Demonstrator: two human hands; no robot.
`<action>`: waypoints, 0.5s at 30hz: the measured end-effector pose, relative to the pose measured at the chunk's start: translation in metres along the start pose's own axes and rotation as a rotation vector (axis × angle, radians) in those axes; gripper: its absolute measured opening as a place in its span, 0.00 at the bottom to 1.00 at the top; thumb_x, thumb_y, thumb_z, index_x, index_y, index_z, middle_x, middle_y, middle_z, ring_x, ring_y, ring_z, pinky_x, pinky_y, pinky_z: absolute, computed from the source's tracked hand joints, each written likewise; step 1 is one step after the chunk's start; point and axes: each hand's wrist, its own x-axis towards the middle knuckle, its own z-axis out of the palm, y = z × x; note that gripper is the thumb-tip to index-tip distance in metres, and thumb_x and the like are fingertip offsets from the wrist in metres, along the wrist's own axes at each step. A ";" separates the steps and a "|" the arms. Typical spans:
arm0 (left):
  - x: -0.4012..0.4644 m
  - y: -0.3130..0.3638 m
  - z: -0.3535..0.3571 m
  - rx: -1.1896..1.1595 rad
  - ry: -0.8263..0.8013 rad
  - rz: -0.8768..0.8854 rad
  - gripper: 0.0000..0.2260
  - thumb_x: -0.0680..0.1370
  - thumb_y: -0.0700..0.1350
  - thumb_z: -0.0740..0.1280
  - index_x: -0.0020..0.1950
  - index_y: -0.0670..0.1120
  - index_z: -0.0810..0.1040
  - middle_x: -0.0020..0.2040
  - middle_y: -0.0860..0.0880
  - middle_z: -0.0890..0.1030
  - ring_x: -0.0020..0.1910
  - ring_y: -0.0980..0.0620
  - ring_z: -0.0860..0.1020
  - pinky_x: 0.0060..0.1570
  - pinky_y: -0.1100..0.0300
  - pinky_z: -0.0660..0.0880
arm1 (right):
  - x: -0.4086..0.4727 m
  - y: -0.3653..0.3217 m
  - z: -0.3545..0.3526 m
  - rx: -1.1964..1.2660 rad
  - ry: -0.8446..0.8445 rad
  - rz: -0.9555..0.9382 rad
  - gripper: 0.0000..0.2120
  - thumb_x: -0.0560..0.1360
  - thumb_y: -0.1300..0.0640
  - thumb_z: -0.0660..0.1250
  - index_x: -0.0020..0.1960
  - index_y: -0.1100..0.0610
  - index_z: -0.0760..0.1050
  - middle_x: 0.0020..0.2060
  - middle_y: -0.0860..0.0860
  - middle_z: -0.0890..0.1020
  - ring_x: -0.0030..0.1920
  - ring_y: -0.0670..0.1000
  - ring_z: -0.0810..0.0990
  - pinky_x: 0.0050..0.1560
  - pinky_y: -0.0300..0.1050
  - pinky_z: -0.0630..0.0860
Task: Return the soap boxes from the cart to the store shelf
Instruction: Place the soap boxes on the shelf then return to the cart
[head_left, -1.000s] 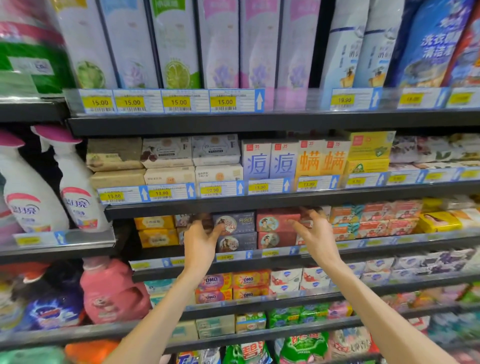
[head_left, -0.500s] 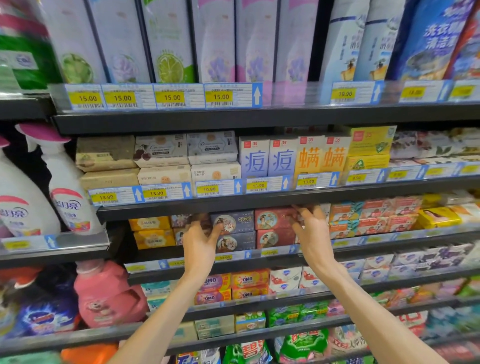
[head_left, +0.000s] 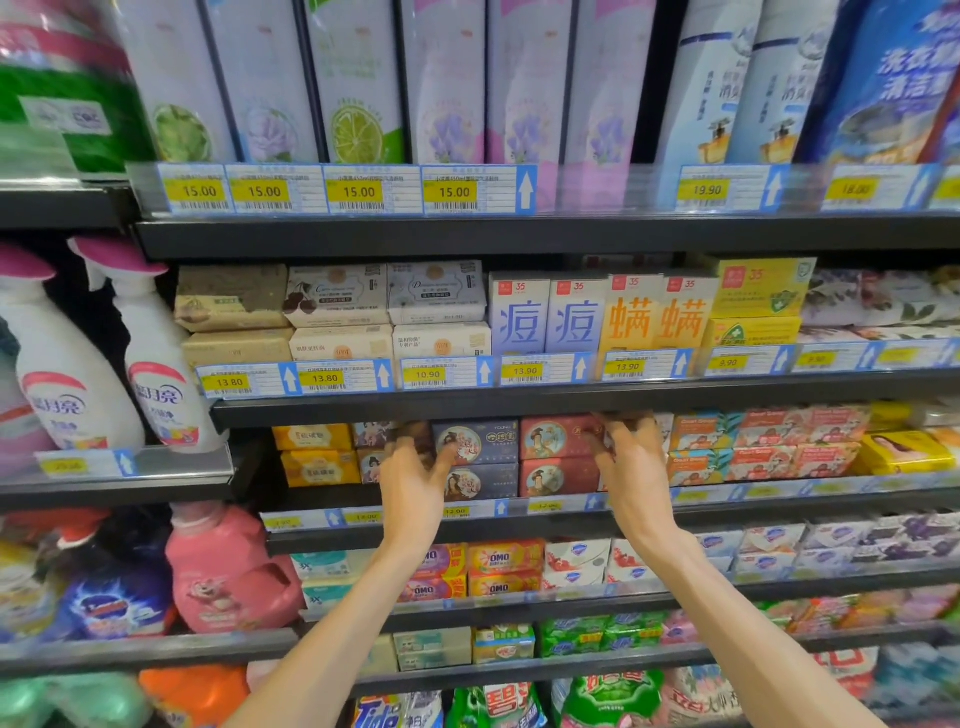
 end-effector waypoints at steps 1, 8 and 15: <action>-0.001 0.000 -0.001 0.002 -0.007 0.004 0.11 0.77 0.56 0.71 0.50 0.52 0.75 0.49 0.48 0.83 0.47 0.52 0.83 0.48 0.47 0.83 | -0.001 -0.001 0.000 -0.014 -0.008 0.018 0.16 0.79 0.61 0.66 0.66 0.54 0.74 0.66 0.52 0.67 0.62 0.56 0.74 0.60 0.52 0.77; -0.029 -0.002 -0.024 0.070 -0.020 0.033 0.19 0.79 0.50 0.71 0.68 0.51 0.74 0.61 0.54 0.79 0.60 0.55 0.79 0.62 0.52 0.78 | -0.026 -0.015 0.000 0.004 -0.014 -0.178 0.17 0.79 0.53 0.68 0.66 0.54 0.73 0.53 0.49 0.73 0.45 0.49 0.75 0.43 0.43 0.76; -0.081 -0.020 -0.086 0.282 -0.028 0.097 0.18 0.81 0.49 0.68 0.71 0.54 0.72 0.65 0.61 0.73 0.65 0.60 0.73 0.65 0.61 0.71 | -0.061 -0.051 0.047 0.053 -0.253 -0.505 0.10 0.77 0.52 0.70 0.57 0.52 0.80 0.51 0.47 0.81 0.51 0.50 0.80 0.45 0.46 0.79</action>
